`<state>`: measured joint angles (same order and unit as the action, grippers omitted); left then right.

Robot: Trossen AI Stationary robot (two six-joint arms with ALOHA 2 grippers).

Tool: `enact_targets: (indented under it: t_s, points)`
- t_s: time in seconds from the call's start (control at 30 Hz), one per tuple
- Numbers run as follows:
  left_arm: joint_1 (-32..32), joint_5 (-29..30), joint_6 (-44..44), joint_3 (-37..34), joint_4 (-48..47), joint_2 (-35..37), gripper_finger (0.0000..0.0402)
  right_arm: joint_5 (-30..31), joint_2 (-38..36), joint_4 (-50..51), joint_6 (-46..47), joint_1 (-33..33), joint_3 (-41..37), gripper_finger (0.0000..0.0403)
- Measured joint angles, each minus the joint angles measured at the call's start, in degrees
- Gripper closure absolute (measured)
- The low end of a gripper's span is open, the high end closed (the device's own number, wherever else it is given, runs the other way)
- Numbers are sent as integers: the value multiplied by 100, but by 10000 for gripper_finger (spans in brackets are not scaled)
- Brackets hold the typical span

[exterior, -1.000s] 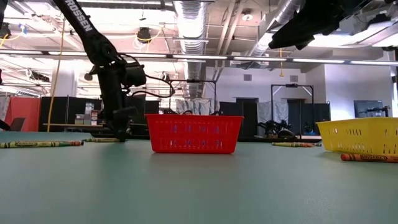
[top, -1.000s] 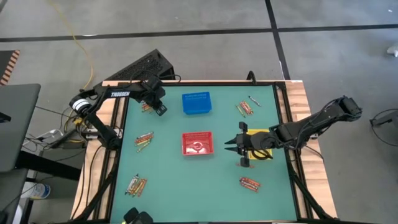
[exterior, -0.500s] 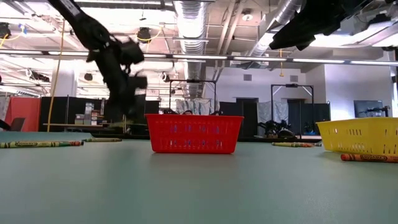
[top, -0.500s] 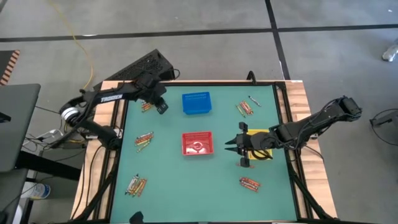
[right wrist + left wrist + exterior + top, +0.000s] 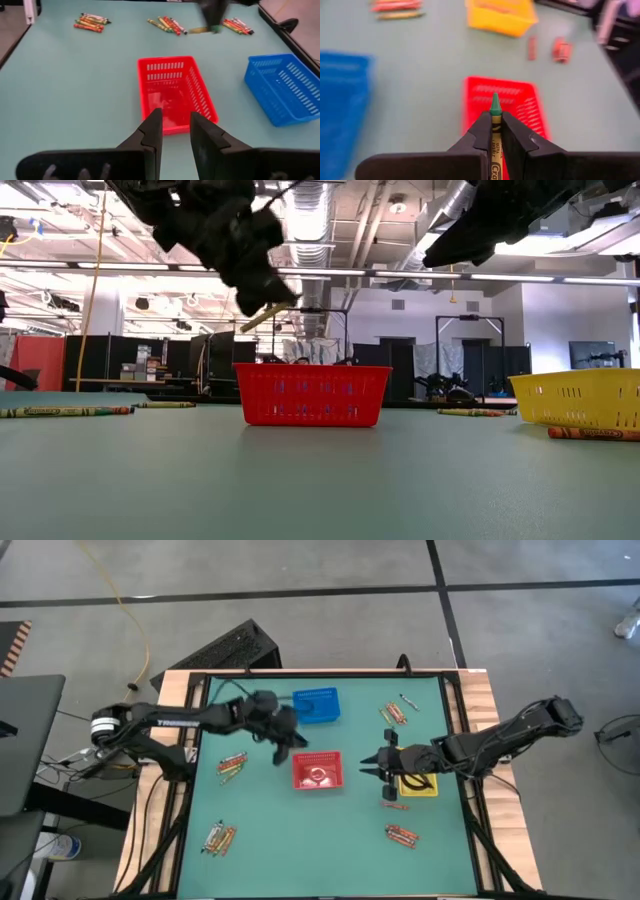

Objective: Sort crayons
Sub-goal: Put the green crayon into the red bin

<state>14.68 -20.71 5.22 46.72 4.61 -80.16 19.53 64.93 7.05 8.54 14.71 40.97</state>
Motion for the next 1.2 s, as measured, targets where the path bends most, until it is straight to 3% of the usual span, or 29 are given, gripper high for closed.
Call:
enact_targets:
  t_s: [0.17,0.3,0.67,0.83,1.2]
  points:
    - [-647,35,128,0,907,-415,390,4,121,-234,61,-210,4,310]
    - [-819,44,128,103,989,-729,390,-130,459,-481,195,-384,4,310]
    - [-826,83,-43,820,145,-1563,390,-193,1054,-607,153,-549,4,310]
    - [-828,558,-336,1109,-498,-1667,387,-212,1012,-581,153,-537,2,310]
    - [-825,667,-559,1665,-1810,-1649,304,-210,999,-490,149,-537,4,310]
